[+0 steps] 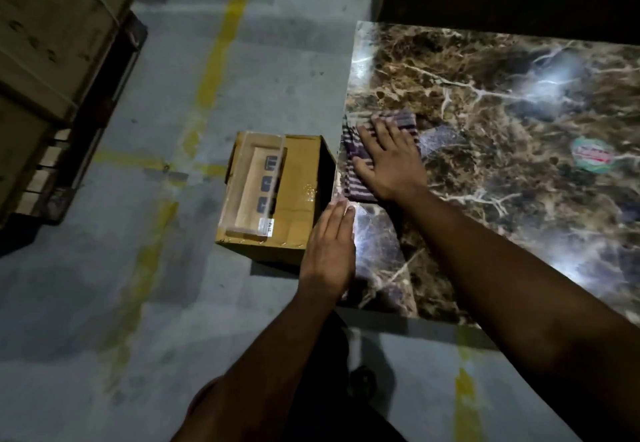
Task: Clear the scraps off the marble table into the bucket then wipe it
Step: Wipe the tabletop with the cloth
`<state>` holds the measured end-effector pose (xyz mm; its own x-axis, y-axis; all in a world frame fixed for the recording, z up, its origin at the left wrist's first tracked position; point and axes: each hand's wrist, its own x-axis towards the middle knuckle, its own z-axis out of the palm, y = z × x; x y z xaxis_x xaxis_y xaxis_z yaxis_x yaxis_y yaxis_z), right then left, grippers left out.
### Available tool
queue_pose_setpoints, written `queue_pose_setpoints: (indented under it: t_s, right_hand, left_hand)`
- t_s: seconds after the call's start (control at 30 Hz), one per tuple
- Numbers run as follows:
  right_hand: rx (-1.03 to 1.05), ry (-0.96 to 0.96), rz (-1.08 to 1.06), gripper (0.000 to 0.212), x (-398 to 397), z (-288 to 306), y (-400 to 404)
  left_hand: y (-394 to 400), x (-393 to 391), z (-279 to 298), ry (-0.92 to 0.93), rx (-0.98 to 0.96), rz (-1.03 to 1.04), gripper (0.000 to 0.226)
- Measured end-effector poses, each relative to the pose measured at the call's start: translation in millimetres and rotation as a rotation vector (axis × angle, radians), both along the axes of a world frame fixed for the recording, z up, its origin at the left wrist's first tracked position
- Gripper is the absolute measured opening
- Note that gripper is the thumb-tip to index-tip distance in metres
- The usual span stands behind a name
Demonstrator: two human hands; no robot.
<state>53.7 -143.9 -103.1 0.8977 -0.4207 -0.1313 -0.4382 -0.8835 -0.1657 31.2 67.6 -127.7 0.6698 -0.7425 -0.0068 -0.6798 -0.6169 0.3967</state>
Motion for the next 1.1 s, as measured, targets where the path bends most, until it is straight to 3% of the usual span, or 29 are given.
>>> queue_pose_setpoints:
  t_s: [0.13, 0.3, 0.47, 0.53, 0.6, 0.73, 0.93, 1.1]
  right_hand:
    - [-0.004, 0.038, -0.174, 0.076, -10, 5, 7]
    - [0.033, 0.005, 0.016, 0.078, -28, 4, 64]
    - [0.001, 0.026, -0.087, 0.074, -69, 4, 56]
    - [0.021, -0.002, -0.127, 0.072, -47, 3, 70]
    - [0.041, -0.023, -0.038, 0.072, -34, 3, 95]
    - [0.017, -0.031, 0.105, 0.07, -87, -6, 118]
    - [0.02, 0.003, -0.138, 0.072, -92, -2, 127]
    - [0.045, -0.017, 0.059, 0.069, -119, -7, 171]
  left_hand:
    - [12, -13, 2, 0.006, 0.03, -0.011, 0.06]
    - [28, -23, 9, -0.001, 0.013, -0.037, 0.05]
    - [66, -43, 8, 0.038, -0.042, -0.034, 0.053]
    - [76, -48, 9, 0.109, -0.107, 0.008, 0.051]
    - [85, -52, 8, 0.157, -0.165, 0.055, 0.05]
    - [101, -57, 11, 0.183, -0.239, 0.103, 0.05]
    - [99, -63, 27, 0.429, -0.477, 0.325, 0.032]
    - [93, -50, 24, 0.375, -0.467, 0.474, 0.038]
